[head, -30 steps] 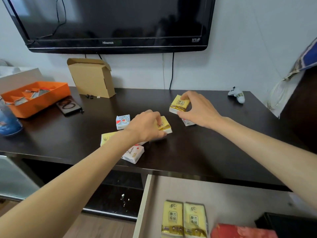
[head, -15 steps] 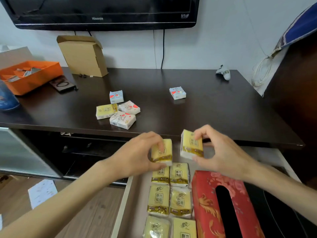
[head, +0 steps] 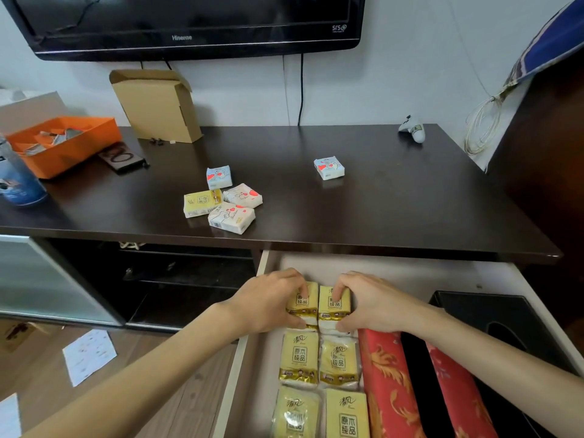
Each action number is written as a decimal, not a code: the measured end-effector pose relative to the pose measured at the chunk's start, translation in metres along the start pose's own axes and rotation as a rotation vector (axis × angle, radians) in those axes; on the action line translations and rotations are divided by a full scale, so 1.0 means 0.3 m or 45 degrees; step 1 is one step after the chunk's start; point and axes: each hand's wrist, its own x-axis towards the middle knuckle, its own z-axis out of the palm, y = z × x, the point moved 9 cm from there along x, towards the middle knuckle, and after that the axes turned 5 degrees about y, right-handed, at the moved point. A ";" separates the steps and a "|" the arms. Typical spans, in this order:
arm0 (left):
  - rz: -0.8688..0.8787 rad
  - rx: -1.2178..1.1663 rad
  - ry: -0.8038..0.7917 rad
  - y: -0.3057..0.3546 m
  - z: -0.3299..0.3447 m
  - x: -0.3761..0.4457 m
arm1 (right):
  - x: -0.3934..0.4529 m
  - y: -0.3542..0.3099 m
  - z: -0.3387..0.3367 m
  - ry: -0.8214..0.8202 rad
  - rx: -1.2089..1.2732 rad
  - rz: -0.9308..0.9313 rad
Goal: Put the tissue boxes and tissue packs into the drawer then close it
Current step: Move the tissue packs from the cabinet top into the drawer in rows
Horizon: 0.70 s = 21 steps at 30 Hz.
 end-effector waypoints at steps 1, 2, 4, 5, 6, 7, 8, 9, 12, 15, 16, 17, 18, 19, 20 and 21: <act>0.002 0.005 0.000 0.000 0.004 0.002 | 0.004 -0.001 0.007 -0.021 -0.003 0.007; 0.008 0.013 0.003 0.001 0.007 0.004 | 0.007 -0.001 0.010 -0.036 -0.008 0.013; 0.030 0.036 0.016 0.004 0.011 0.005 | 0.007 0.001 0.011 -0.048 -0.012 0.018; 0.044 0.046 0.028 0.004 0.013 0.005 | 0.005 0.002 0.010 -0.048 -0.007 0.018; 0.058 0.048 0.043 0.004 0.014 0.005 | 0.003 0.004 0.008 -0.045 0.000 0.016; 0.070 0.039 0.058 0.003 0.016 0.003 | -0.001 0.004 0.007 -0.040 0.009 0.010; 0.079 0.027 0.076 0.002 0.015 0.000 | -0.006 0.003 0.005 -0.035 0.020 0.001; 0.090 0.018 0.094 0.002 0.012 -0.002 | -0.012 -0.001 0.000 -0.026 0.032 -0.009; 0.119 -0.007 0.138 0.005 -0.006 -0.018 | -0.027 -0.024 -0.045 0.100 0.064 -0.048; 0.046 -0.120 0.226 -0.026 -0.077 -0.053 | -0.040 -0.061 -0.134 0.300 0.225 -0.111; 0.006 -0.162 0.277 -0.046 -0.116 -0.070 | -0.042 -0.076 -0.163 0.337 0.312 -0.127; -0.037 -0.209 0.339 -0.070 -0.160 -0.090 | -0.038 -0.092 -0.188 0.355 0.384 -0.138; -0.081 -0.263 0.405 -0.099 -0.207 -0.110 | -0.026 -0.110 -0.209 0.363 0.432 -0.151; -0.125 -0.322 0.471 -0.133 -0.252 -0.128 | -0.008 -0.133 -0.229 0.369 0.464 -0.174; -0.174 -0.369 0.542 -0.174 -0.295 -0.143 | 0.017 -0.160 -0.245 0.374 0.482 -0.201; -0.237 -0.393 0.622 -0.222 -0.337 -0.154 | 0.051 -0.187 -0.256 0.377 0.489 -0.225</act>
